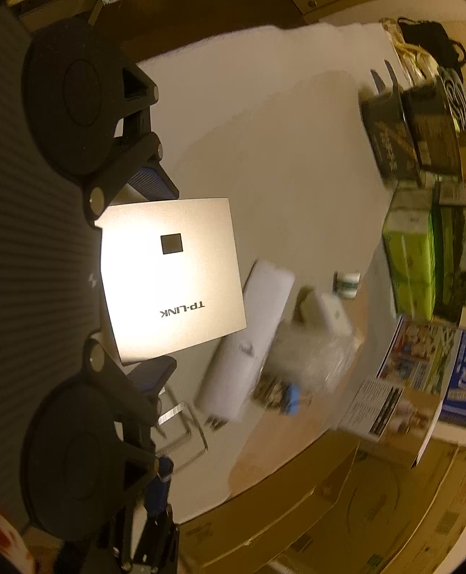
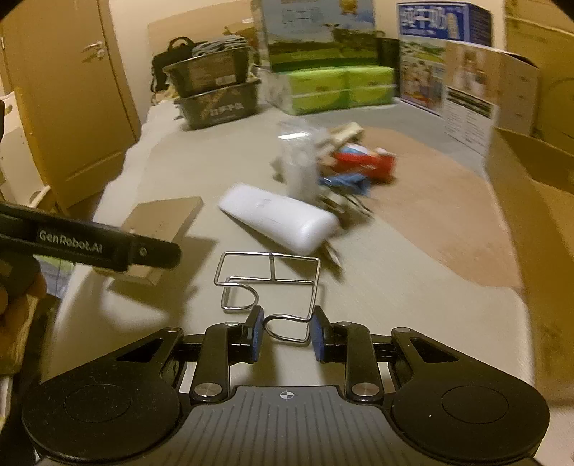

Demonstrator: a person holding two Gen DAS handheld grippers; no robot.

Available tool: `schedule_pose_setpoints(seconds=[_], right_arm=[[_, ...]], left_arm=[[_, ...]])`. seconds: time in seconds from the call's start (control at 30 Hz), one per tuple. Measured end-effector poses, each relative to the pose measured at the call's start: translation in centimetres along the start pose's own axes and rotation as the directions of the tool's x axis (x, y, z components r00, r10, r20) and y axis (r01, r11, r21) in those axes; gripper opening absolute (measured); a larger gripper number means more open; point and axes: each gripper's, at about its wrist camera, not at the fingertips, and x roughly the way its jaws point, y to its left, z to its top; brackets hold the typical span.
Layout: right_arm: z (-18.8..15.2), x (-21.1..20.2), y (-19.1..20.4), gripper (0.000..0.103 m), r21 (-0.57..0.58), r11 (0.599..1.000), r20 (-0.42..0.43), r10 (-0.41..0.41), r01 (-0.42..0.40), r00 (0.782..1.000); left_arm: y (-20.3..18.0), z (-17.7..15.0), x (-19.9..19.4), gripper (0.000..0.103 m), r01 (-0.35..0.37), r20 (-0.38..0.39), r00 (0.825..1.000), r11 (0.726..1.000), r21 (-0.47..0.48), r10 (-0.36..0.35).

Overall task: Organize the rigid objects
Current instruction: 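Carry the TP-LINK box and wire rack over the open cardboard box with both grippers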

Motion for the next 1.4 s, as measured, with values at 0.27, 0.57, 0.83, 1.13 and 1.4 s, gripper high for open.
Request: schedule_pose_setpoints(seconds=[0.27,0.57,0.83,1.13,1.4], right_arm=[[-3.4,-5.4,-3.6,0.067,0.083,0.99,0.048,-0.119,0.115,0.992],[-2.7,-3.8,-2.0,0.088,0.087,0.99,0.082,-0.122,0.115,0.989],[-1.5,-2.0,-1.5,0.076,0.076,0.986,0.087,-0.152,0.145,0.985],[-1.5,-3.0,-2.1,0.068,0.095,0.98,0.104,-0.185,0.175,0.977],[-1.1,-6.0,-3.0,0.068,0.135,0.974,0.154,-0.202,0.182,0.967]], left_arm=[[-4.2,-2.1,0.1,0.09,0.063,-0.006,0.998,0.995,0.081,-0.063],[-5.0,-1.9,0.2,0.091,0.038,0.017,0.999,0.992,0.12,-0.041],[-4.7,-2.0,0.1,0.091,0.031,0.019,0.999,0.993,0.115,-0.033],[-5.6,-1.8,-0.7,0.091,0.03,0.032,0.999,0.992,0.126,-0.034],[-7.7,-1.3,-2.0,0.091,0.048,0.057,0.997,0.986,0.157,-0.057]])
